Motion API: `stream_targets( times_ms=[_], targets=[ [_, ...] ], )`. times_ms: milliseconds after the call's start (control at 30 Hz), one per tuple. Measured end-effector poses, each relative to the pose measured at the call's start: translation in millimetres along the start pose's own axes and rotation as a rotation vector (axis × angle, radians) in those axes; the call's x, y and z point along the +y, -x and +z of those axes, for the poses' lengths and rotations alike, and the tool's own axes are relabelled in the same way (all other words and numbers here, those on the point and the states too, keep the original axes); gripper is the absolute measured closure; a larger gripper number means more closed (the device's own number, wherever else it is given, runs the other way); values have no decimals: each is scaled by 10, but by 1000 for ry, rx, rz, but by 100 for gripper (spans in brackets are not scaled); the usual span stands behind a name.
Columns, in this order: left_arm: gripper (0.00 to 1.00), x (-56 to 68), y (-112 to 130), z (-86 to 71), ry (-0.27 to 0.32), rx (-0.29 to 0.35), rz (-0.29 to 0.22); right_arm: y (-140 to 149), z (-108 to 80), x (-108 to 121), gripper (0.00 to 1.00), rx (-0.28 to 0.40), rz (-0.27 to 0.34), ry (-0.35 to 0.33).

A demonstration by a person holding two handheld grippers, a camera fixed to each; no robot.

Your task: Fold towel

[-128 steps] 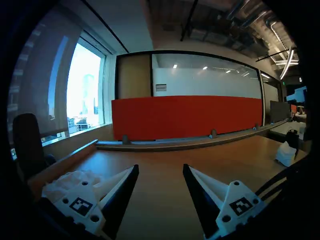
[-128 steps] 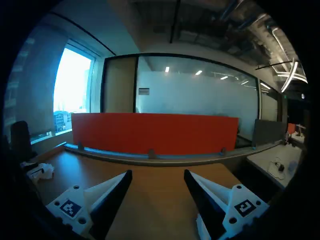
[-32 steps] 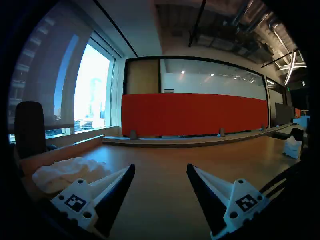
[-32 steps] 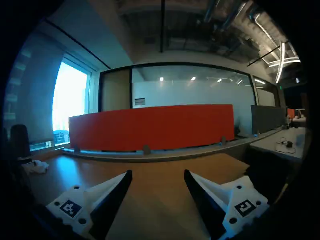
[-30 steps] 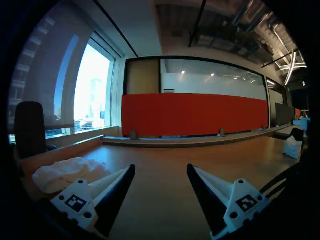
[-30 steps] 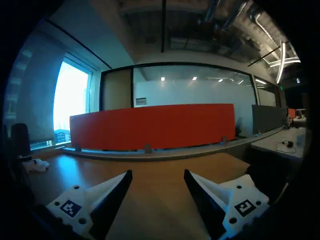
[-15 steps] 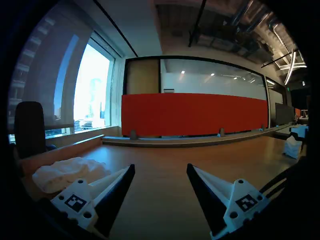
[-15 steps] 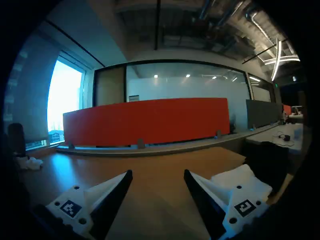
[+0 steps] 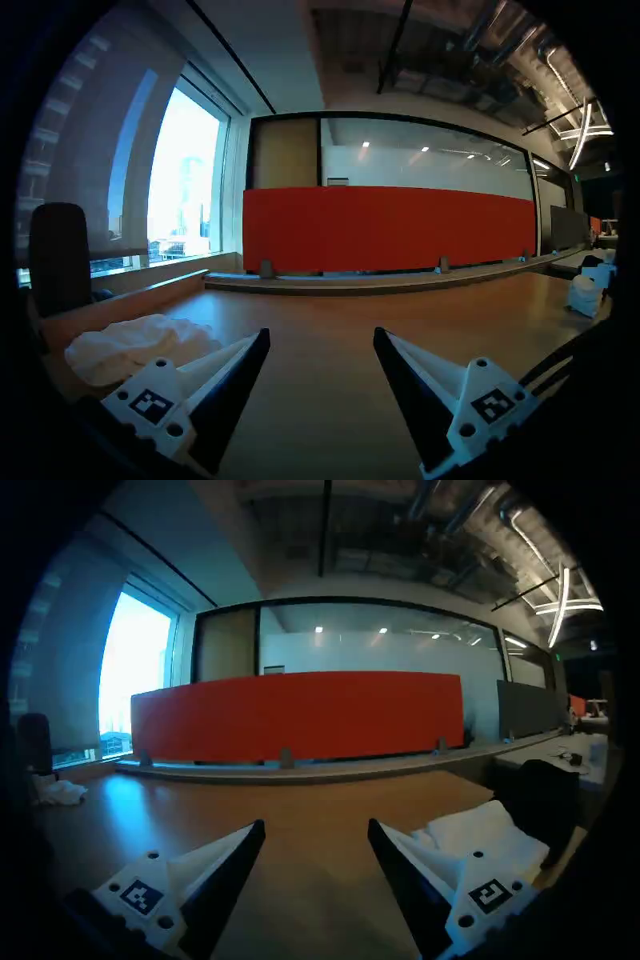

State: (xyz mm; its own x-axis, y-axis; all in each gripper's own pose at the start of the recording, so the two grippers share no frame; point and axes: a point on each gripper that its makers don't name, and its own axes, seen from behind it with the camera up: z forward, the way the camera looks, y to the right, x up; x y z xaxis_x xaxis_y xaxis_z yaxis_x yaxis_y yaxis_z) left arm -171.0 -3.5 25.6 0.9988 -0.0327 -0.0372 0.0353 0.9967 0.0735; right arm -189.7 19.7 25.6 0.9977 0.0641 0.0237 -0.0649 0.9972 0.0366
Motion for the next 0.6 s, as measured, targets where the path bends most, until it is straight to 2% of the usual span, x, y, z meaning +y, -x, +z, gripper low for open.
stream_targets(
  times_ms=[367,600],
  targets=[
    [4,-2,0,0,0,0,0,-7,-49,-108,0,17,-41,-18],
    [4,4,1,1,0,0,0,-12,-53,-111,0,17,-41,-15]
  ],
)
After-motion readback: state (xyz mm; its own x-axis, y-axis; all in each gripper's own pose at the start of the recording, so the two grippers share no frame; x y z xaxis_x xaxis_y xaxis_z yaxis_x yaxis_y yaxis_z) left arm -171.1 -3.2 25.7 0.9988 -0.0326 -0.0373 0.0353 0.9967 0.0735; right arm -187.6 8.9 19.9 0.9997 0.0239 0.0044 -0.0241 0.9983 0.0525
